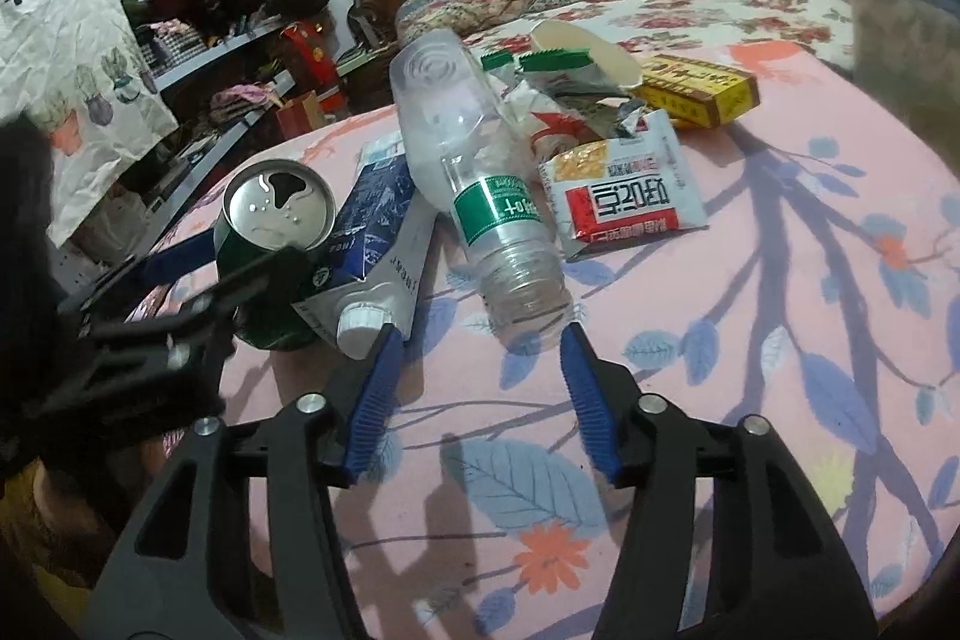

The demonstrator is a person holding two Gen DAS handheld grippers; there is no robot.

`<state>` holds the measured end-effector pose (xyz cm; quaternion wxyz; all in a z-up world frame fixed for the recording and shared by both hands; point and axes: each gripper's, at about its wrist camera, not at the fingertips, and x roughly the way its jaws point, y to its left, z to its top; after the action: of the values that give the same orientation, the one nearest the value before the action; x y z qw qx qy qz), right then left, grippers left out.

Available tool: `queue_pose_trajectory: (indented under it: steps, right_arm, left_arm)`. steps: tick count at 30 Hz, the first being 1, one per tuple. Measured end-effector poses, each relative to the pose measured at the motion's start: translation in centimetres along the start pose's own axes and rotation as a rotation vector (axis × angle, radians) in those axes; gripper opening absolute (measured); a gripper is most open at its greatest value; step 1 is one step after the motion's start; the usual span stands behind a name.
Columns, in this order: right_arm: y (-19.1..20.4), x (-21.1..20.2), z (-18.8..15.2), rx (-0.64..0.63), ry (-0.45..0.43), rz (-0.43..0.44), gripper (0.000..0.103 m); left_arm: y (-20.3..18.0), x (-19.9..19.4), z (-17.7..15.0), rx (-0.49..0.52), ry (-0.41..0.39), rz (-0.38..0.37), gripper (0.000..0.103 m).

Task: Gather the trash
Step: 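Grasp the green soda can with the left tool while the right approaches the carton, then grasp the blue milk carton with the right tool while the left lifts the can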

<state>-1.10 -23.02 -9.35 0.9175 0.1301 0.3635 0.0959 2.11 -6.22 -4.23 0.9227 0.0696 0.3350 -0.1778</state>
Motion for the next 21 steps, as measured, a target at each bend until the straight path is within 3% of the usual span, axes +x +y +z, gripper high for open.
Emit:
queue_pose_trajectory:
  steps: [2,3,6,14,17,19,21]
  right_arm:
    - [0.1,0.0,-0.1,-0.013,-0.003,0.002,0.059]
    - [0.2,0.0,-0.1,-0.018,-0.006,0.001,0.059]
    - [0.7,-0.2,0.0,-0.041,-0.017,0.010,0.060]
    - [5.4,2.0,1.6,-0.202,0.004,0.107,0.080]
    - [7.3,4.4,2.0,-0.274,0.023,0.063,0.082]
    - [7.9,6.7,2.3,-0.288,0.066,0.013,0.081]
    - [7.5,7.9,2.9,-0.247,0.115,0.020,0.060]
  left_arm:
    - [0.7,0.5,0.3,-0.035,0.010,-0.029,0.072]
    - [0.9,0.7,0.2,-0.036,0.023,-0.047,0.056]
    - [1.6,0.2,-0.1,-0.028,0.030,-0.055,0.054]
    - [6.4,-4.8,-3.3,-0.163,0.011,-0.085,0.053]
    - [8.0,-6.6,-4.3,-0.202,0.001,-0.080,0.054]
    - [8.5,-7.2,-4.7,-0.221,-0.003,-0.078,0.053]
    - [8.9,-7.4,-4.6,-0.234,0.000,-0.082,0.054]
